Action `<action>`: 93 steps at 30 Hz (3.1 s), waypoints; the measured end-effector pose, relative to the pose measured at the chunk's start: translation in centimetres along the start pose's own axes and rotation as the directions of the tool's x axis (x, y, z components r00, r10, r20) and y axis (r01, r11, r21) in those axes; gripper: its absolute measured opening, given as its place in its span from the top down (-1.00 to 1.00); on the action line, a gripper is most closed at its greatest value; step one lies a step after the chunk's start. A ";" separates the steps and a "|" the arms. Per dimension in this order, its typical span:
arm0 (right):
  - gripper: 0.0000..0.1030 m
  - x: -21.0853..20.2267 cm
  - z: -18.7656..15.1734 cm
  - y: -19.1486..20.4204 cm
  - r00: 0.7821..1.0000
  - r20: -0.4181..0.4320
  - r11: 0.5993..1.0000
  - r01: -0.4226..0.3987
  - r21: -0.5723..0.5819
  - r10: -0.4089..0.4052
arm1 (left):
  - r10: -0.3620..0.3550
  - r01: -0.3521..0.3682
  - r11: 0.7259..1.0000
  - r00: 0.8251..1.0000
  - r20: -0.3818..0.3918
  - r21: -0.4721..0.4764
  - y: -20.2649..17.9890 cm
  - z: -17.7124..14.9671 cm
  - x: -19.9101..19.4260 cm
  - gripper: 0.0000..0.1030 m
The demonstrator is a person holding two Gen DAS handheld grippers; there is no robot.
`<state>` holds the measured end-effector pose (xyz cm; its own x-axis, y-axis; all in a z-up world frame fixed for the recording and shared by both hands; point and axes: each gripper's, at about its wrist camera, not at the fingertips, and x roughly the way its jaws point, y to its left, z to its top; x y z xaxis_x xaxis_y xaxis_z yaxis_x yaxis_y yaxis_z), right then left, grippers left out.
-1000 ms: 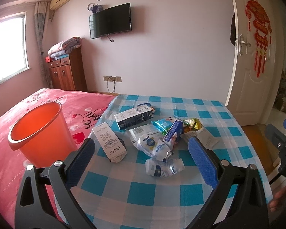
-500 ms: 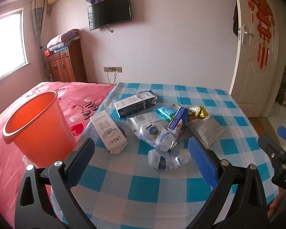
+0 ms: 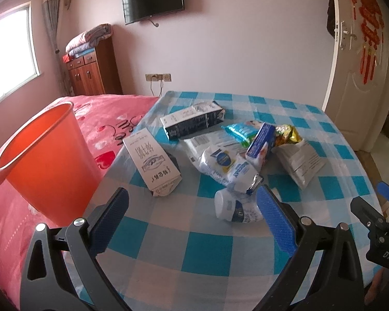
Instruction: Collect trash
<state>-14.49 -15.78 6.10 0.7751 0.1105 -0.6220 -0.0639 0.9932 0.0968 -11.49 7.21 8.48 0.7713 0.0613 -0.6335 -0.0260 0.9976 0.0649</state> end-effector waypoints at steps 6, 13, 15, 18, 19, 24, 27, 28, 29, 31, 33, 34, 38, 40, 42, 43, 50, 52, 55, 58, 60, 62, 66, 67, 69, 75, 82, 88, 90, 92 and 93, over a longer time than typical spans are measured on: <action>-0.92 1.0 -0.3 -0.6 1.000 -0.027 1.000 -0.014 0.024 0.015 | -0.002 0.001 1.000 1.000 -0.017 -0.031 1.4 0.1 1.3 -0.92; -0.92 1.9 -0.4 -2.2 0.998 -0.055 0.996 -0.030 0.086 0.035 | -0.055 0.049 0.987 0.998 -0.037 -0.155 5.6 2.0 3.1 -0.92; -0.92 2.2 -0.5 -2.7 0.997 -0.061 0.994 -0.039 0.101 0.045 | -0.086 0.073 0.976 0.995 -0.059 -0.207 6.7 2.4 4.1 -0.92; -0.92 2.6 -0.7 -3.0 0.996 -0.070 0.993 -0.049 0.112 0.057 | -0.112 0.082 0.961 0.989 -0.098 -0.264 8.0 2.9 5.9 -0.92; -0.92 2.7 -0.7 -3.1 0.995 -0.070 0.992 -0.056 0.113 0.064 | -0.112 0.078 0.957 0.988 -0.108 -0.279 8.2 3.0 6.5 -0.92; -0.92 3.1 -0.8 -3.2 0.994 -0.073 0.992 -0.072 0.106 0.080 | -0.098 0.044 0.943 0.984 -0.151 -0.329 9.1 4.0 9.3 -0.92; -0.92 3.5 -0.7 -3.5 0.992 -0.076 0.989 -0.089 0.119 0.098 | -0.071 0.013 0.946 0.983 -0.168 -0.324 8.9 4.4 10.7 -0.92; -0.92 3.7 -0.6 -3.8 0.991 -0.079 0.987 -0.097 0.132 0.108 | -0.057 -0.002 0.949 0.983 -0.176 -0.314 8.7 4.6 11.3 -0.92; -0.92 3.9 -0.5 -4.0 0.990 -0.083 0.984 -0.103 0.144 0.116 | -0.049 -0.011 0.950 0.982 -0.185 -0.312 8.7 4.7 11.6 -0.90; -0.92 4.4 -0.4 -4.5 0.987 -0.092 0.978 -0.115 0.175 0.132 | -0.042 -0.025 0.948 0.978 -0.204 -0.316 8.7 4.8 12.5 -0.85; -0.92 4.9 -0.3 -5.0 0.984 -0.102 0.970 -0.125 0.208 0.149 | -0.038 -0.033 0.949 0.976 -0.216 -0.315 8.7 4.9 13.3 -0.71; -0.92 5.1 -0.2 -5.2 0.982 -0.106 0.966 -0.132 0.222 0.158 | -0.028 -0.044 0.950 0.974 -0.226 -0.308 8.6 5.0 13.7 -0.61; -0.91 6.2 0.5 -5.1 0.973 -0.120 0.953 -0.162 0.256 0.197 | -0.024 -0.052 0.952 0.970 -0.243 -0.302 8.4 5.0 14.7 -0.39; -0.90 6.7 0.9 -4.9 0.966 -0.125 0.944 -0.184 0.272 0.224 | -0.026 -0.052 0.953 0.967 -0.253 -0.297 8.3 4.9 15.2 -0.26; -0.89 7.3 1.3 -4.8 0.955 -0.131 0.929 -0.217 0.300 0.265 | -0.029 -0.046 0.953 0.970 -0.243 -0.298 8.2 4.9 15.2 -0.22; -0.88 7.7 1.4 -4.7 0.949 -0.134 0.920 -0.230 0.317 0.284 | -0.034 -0.040 0.953 0.971 -0.237 -0.299 8.1 4.9 15.2 -0.20; -0.55 9.8 2.8 -4.1 0.932 -0.160 0.896 -0.248 0.369 0.324 | -0.058 -0.006 0.959 0.974 -0.217 -0.283 7.6 4.7 14.8 -0.12; -0.55 10.2 3.0 -3.8 0.932 -0.174 0.898 -0.238 0.370 0.319 | -0.068 0.008 0.964 0.974 -0.215 -0.267 7.2 4.5 14.6 -0.11; -0.55 10.9 3.3 -3.3 0.932 -0.195 0.904 -0.221 0.365 0.307 | -0.082 0.026 0.967 0.973 -0.214 -0.253 6.7 4.3 14.3 -0.10; -0.55 11.5 3.4 -2.9 0.933 -0.212 0.913 -0.206 0.352 0.292 | -0.102 0.047 0.968 0.972 -0.213 -0.248 6.4 4.0 13.9 -0.10; -0.55 11.9 3.4 -2.6 0.932 -0.229 0.921 -0.192 0.340 0.279 | -0.115 0.060 0.967 0.970 -0.214 -0.247 6.2 3.8 13.8 -0.10; -0.55 12.3 3.3 -2.4 0.928 -0.245 0.921 -0.188 0.341 0.280 | -0.124 0.071 0.968 0.969 -0.214 -0.242 5.9 3.5 13.4 -0.10; -0.55 12.8 3.5 -2.2 0.925 -0.247 0.919 -0.194 0.343 0.287 | -0.134 0.081 0.967 0.968 -0.214 -0.240 5.4 3.1 12.9 -0.10; -0.56 13.0 3.6 -2.2 0.923 -0.248 0.916 -0.197 0.350 0.294 | -0.138 0.084 0.967 0.967 -0.213 -0.242 5.4 2.9 12.7 -0.10; -0.64 13.2 3.8 -2.4 0.921 -0.245 0.907 -0.202 0.370 0.304 | -0.142 0.090 0.967 0.967 -0.212 -0.239 5.2 2.7 12.4 -0.10; -0.74 13.6 4.8 -3.4 0.916 -0.207 0.860 -0.219 0.461 0.344 | -0.160 0.111 0.968 0.964 -0.211 -0.224 4.2 2.1 11.7 -0.10; -0.74 14.7 6.1 -3.5 0.936 -0.222 0.878 -0.148 0.454 0.272 | -0.178 0.135 0.969 0.962 -0.206 -0.207 3.2 1.6 11.2 -0.10; -0.74 15.8 7.0 -3.8 0.956 -0.233 0.904 -0.065 0.423 0.178 | -0.194 0.152 0.967 0.960 -0.203 -0.205 3.1 1.4 11.0 -0.11; -0.74 16.2 7.1 -4.5 0.957 -0.240 0.895 -0.039 0.444 0.161 | -0.188 0.150 0.970 0.961 -0.202 -0.193 3.0 1.4 10.9 -0.12; -0.74 16.7 7.5 -4.9 0.959 -0.242 0.897 -0.026 0.441 0.146 | -0.182 0.145 0.973 0.961 -0.208 -0.180 2.7 1.4 11.1 -0.17; -0.74 16.9 7.7 -4.9 0.960 -0.243 0.901 -0.018 0.434 0.136 | -0.179 0.143 0.974 0.961 -0.213 -0.174 2.6 1.3 11.2 -0.19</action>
<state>3.74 -19.06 1.07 0.5827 0.2500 -0.7732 0.2016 0.8773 0.4356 -2.08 10.48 2.55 0.6102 -0.1128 -0.7841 -0.0250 0.9866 -0.1615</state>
